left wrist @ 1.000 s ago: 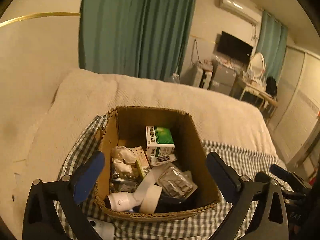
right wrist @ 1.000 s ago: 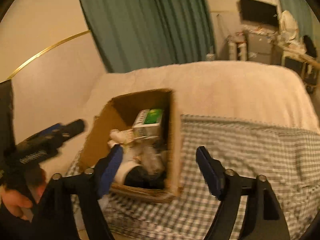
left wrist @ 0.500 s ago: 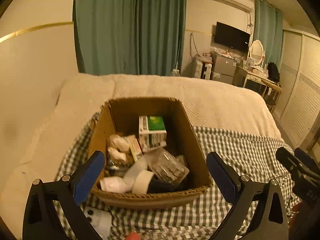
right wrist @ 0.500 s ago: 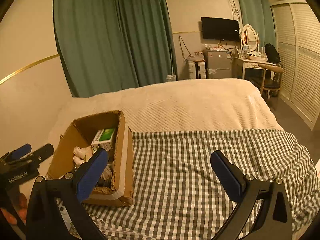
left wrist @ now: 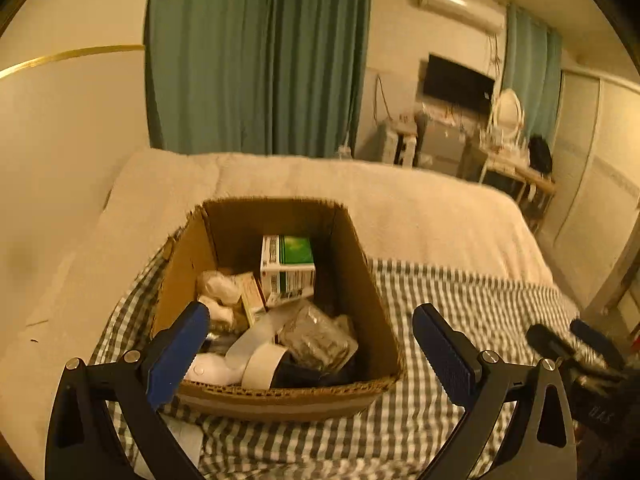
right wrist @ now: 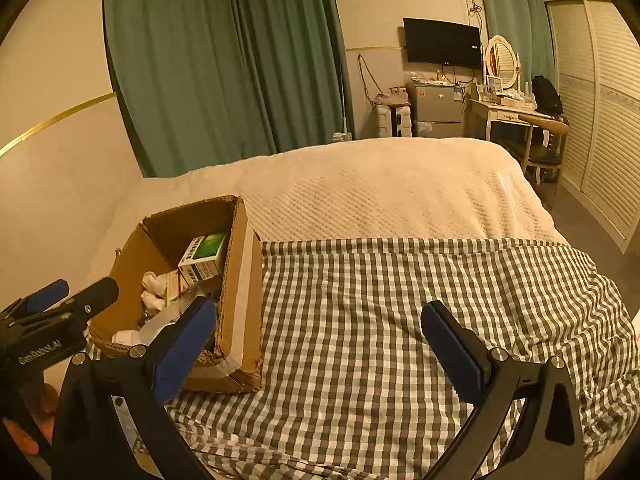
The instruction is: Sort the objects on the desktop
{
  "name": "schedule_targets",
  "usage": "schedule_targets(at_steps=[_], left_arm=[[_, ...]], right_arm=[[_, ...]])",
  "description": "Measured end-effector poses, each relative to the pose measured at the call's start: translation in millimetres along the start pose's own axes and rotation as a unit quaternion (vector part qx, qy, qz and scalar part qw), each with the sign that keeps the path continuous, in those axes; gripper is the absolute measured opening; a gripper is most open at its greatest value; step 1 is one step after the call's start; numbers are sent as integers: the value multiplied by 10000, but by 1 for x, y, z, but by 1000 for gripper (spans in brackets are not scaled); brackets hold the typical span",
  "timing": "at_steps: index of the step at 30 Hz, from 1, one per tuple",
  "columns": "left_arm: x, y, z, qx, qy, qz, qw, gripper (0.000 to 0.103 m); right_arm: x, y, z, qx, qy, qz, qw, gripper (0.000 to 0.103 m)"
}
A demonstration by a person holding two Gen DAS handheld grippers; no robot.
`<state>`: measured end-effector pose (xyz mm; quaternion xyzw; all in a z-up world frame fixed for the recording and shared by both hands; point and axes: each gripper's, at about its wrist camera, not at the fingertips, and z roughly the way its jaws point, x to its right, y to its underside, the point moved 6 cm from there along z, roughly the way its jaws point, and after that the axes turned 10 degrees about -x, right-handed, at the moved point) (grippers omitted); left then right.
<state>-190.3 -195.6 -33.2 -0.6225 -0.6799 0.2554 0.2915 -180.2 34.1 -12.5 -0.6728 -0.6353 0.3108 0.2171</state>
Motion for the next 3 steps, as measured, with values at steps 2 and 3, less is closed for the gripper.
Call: schedule_targets(at_steps=[2, 3], left_arm=[[3, 0, -2, -18, -22, -20, 10000, 103], [4, -1, -3, -18, -10, -10, 10000, 103]], right_arm=[[2, 3, 3, -57, -13, 1, 10000, 102], [4, 4, 3, -69, -6, 16, 10000, 102]])
